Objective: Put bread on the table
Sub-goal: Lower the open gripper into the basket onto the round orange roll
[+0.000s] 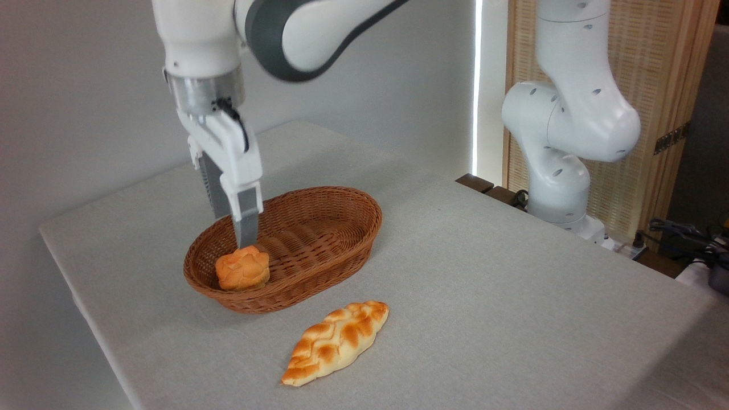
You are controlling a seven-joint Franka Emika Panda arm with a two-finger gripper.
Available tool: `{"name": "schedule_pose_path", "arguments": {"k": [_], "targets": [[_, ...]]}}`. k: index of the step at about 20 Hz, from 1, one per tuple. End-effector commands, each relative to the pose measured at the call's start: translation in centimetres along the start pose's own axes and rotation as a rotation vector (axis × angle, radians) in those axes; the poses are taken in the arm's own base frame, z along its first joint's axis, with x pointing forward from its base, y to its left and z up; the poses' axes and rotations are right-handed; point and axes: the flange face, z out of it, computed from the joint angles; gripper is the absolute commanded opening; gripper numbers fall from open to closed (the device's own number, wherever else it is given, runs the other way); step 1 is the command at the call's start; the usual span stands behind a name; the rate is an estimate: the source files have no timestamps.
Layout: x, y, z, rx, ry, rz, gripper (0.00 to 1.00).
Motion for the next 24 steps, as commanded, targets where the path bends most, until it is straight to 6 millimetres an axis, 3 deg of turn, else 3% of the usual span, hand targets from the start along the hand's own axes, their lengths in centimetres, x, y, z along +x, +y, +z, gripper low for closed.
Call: {"name": "schedule_pose_path", "arguments": {"k": [1,4,11,12,20,22,24], "targets": [[1.4,1.0,3.7,0.001,0.028,0.025,1.00],[2.0,1.3,6.1,-0.026,0.016,0.036,1.00],[1.3,1.7,8.6,0.005,-0.069,0.088,1.00],[1.5,2.5,9.0,0.035,-0.101,0.132,1.00],[1.3,2.4,9.2,0.055,-0.126,0.152,1.00],[1.2,2.4,9.3,0.058,-0.133,0.156,0.82],[1.2,2.4,9.3,0.057,-0.135,0.156,0.45]]}}
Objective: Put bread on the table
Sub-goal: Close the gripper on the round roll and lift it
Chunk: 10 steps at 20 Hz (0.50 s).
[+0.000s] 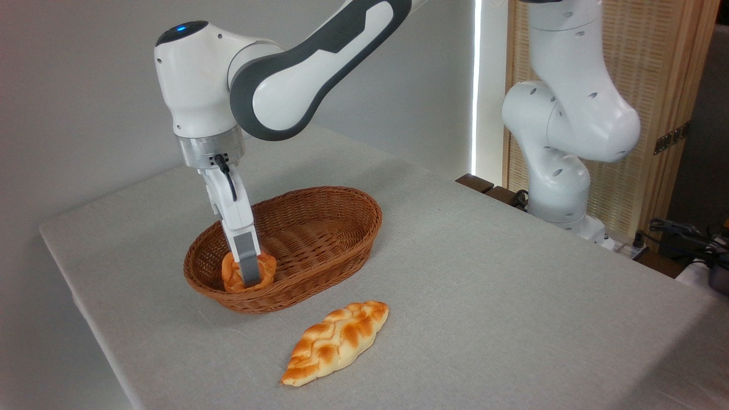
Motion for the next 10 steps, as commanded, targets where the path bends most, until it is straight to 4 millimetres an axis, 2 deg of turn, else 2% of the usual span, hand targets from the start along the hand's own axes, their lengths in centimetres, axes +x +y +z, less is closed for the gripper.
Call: {"name": "schedule_pose_path", "arguments": {"k": [1,2,3,10], "targets": [[-0.17,0.26,0.40,0.008,-0.013,0.007,0.28],[-0.17,0.27,0.32,0.009,-0.012,0.007,0.22],[-0.17,0.27,0.31,0.009,-0.012,0.007,0.20],[-0.21,0.31,0.07,0.011,-0.012,0.004,0.21]]}}
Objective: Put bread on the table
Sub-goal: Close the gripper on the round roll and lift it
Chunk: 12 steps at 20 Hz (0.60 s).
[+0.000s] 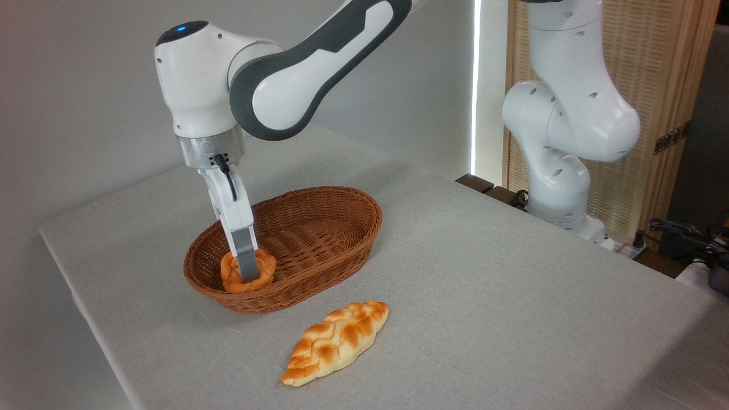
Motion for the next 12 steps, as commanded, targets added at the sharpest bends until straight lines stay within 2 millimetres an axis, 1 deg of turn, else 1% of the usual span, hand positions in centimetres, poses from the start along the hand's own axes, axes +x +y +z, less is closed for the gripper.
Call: {"name": "schedule_pose_path", "arguments": {"k": [1,2,4,6,8,9,10,12], "targets": [[-0.2,0.3,-0.2,0.011,-0.007,0.000,0.21],[-0.4,0.2,-0.4,0.014,-0.006,-0.006,0.22],[-1.0,0.3,-1.9,0.009,-0.027,-0.014,0.25],[-2.2,0.2,-3.7,-0.002,-0.059,-0.027,0.26],[-3.3,-0.4,-5.8,-0.007,-0.081,-0.049,0.27],[-3.7,-0.7,-6.5,-0.022,-0.101,-0.059,0.27],[-4.3,-1.1,-7.6,-0.034,-0.120,-0.066,0.27],[-6.7,-2.9,-9.8,-0.073,-0.161,-0.046,0.27]]}}
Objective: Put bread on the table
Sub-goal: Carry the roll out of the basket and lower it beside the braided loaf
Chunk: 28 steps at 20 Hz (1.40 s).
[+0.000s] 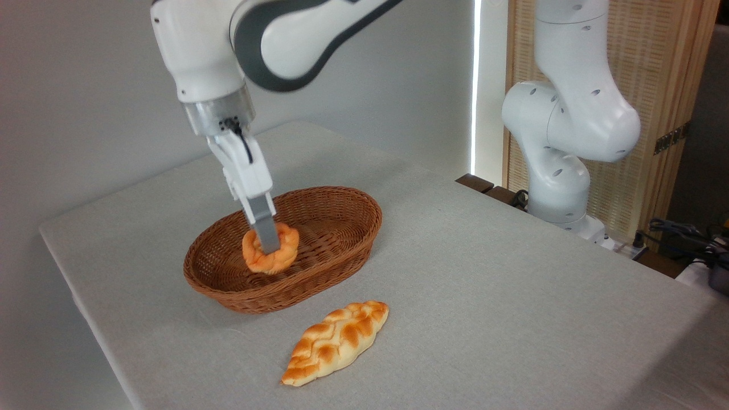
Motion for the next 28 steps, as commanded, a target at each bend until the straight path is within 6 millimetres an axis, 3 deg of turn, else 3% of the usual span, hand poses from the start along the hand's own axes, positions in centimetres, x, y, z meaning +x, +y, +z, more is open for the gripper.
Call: {"name": "schedule_pose_path", "arguments": {"k": [1,3,6,10,14,20,21,23,24,28], "targets": [[-4.2,-3.0,-3.7,-0.054,-0.073,0.033,0.27],[-7.2,-4.3,-5.8,-0.041,-0.063,0.028,0.33],[-11.2,-6.3,-7.0,-0.029,-0.052,0.000,0.33],[-17.0,-8.7,-5.2,-0.021,-0.068,-0.016,0.33],[-18.7,-8.3,-0.5,0.028,-0.119,0.002,0.34],[-19.3,-6.8,6.0,0.033,-0.159,0.032,0.42],[-19.4,-6.8,6.2,0.039,-0.173,0.037,0.46],[-19.4,-6.8,6.1,0.042,-0.173,0.027,0.91],[-19.3,-6.8,6.2,0.041,-0.173,0.029,1.00],[-19.1,-6.6,6.3,0.033,-0.180,0.033,1.00]]}}
